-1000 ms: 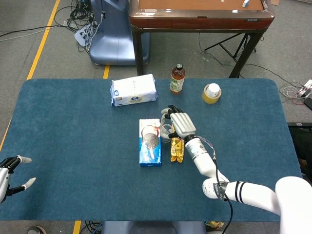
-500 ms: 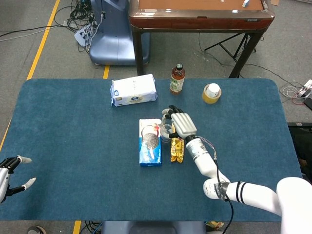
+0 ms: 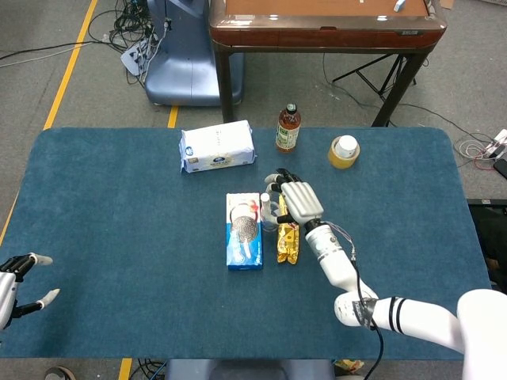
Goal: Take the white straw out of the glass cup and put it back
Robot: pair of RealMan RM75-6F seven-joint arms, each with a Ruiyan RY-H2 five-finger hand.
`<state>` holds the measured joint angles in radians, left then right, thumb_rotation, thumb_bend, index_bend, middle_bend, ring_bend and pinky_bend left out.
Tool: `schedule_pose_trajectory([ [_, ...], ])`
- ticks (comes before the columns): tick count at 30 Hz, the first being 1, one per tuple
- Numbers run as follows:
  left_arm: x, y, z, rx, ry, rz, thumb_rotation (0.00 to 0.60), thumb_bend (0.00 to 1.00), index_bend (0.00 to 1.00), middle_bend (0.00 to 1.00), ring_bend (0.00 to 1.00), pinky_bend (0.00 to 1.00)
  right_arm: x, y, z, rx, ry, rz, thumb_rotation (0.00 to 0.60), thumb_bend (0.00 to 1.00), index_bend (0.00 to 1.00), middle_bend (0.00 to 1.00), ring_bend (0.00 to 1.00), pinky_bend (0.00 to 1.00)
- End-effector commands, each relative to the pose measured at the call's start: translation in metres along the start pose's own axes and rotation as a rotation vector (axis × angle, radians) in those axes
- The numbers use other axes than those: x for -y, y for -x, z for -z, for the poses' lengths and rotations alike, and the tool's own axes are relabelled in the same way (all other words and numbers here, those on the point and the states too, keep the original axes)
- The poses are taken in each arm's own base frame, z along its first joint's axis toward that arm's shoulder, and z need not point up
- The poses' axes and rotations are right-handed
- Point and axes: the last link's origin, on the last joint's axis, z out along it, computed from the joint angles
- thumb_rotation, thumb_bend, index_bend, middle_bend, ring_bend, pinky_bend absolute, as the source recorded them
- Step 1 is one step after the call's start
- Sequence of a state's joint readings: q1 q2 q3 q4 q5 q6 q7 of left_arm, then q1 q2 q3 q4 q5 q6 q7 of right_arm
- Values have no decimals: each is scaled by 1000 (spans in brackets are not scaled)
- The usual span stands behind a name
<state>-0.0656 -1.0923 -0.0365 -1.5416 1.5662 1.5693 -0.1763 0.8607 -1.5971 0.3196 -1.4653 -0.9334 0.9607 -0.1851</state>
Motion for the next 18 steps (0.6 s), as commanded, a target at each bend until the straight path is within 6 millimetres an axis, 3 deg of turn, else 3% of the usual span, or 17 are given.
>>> schedule_pose_trajectory([
  [1, 0, 1, 0, 0, 0, -2, 600, 159, 395, 410, 354, 522, 0, -8, 5, -21, -8, -4, 600, 407, 582, 254, 86, 148],
  [18, -5, 9, -2, 29, 12, -25, 600, 159, 395, 410, 354, 522, -3, -55, 41, -115, -53, -2, 600, 413, 611, 334, 132, 165],
])
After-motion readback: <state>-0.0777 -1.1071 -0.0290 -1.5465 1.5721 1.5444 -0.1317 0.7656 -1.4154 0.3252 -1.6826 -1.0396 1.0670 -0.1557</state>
